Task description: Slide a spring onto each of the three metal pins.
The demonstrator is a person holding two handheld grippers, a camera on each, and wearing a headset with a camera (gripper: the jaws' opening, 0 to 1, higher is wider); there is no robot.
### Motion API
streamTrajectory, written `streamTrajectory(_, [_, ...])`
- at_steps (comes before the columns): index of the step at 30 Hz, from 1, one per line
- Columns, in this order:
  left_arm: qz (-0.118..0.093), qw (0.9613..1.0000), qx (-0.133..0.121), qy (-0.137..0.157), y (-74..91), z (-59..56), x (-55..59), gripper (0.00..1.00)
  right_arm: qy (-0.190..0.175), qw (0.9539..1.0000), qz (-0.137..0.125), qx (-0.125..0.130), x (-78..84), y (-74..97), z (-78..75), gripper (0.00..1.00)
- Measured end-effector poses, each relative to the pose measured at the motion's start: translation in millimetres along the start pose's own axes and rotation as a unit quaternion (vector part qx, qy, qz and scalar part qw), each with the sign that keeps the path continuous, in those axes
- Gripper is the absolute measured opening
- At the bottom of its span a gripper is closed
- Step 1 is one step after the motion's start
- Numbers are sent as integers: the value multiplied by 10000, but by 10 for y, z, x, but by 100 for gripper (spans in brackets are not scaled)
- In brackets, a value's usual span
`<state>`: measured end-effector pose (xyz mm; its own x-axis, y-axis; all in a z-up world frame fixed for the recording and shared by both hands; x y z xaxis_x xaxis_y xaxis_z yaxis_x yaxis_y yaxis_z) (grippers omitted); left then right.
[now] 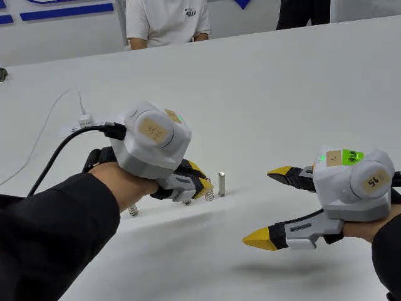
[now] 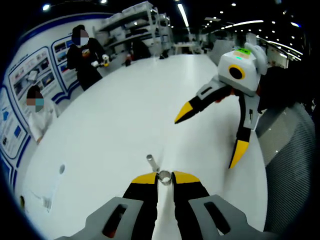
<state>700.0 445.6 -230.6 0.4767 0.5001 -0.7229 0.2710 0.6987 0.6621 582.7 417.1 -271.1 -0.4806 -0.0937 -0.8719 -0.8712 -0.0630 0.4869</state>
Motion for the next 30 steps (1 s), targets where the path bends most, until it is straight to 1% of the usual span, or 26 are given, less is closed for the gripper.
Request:
streamTrajectory(8, [41, 10000, -9, -24, 36, 130, -66, 11, -7, 10000, -30, 31, -9, 15, -17, 83])
streamTrajectory(10, [21, 10000, -16, 24, 62, 148, -100, 11, -10, 10000, -32, 33, -9, 15, -18, 83])
streamTrajectory(13, [-10, 10000, -25, 81, 65, 206, -132, 11, -11, 10000, -32, 40, -9, 19, -20, 83])
streamTrajectory(22, [6, 9999, -15, 125, 61, 253, -194, 11, -19, 10000, -49, 56, -10, 26, -29, 83])
streamTrajectory(30, [43, 9998, 16, 182, 31, 328, -249, 11, -31, 10000, -38, 57, 0, 28, -35, 83])
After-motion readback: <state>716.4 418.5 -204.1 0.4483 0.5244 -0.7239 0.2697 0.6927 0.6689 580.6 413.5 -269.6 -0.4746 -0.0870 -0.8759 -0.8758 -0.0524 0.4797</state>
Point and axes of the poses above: the centre of the closed fingertips' face, and the gripper's own axes: y roughly backward along the fingers, z roughly to its left, x roughly out of its underside, the point moved 4 cm from there along y, roughly backward along the fingers, and after that the axes turned 5 degrees about -x, right-handed, at the moved point
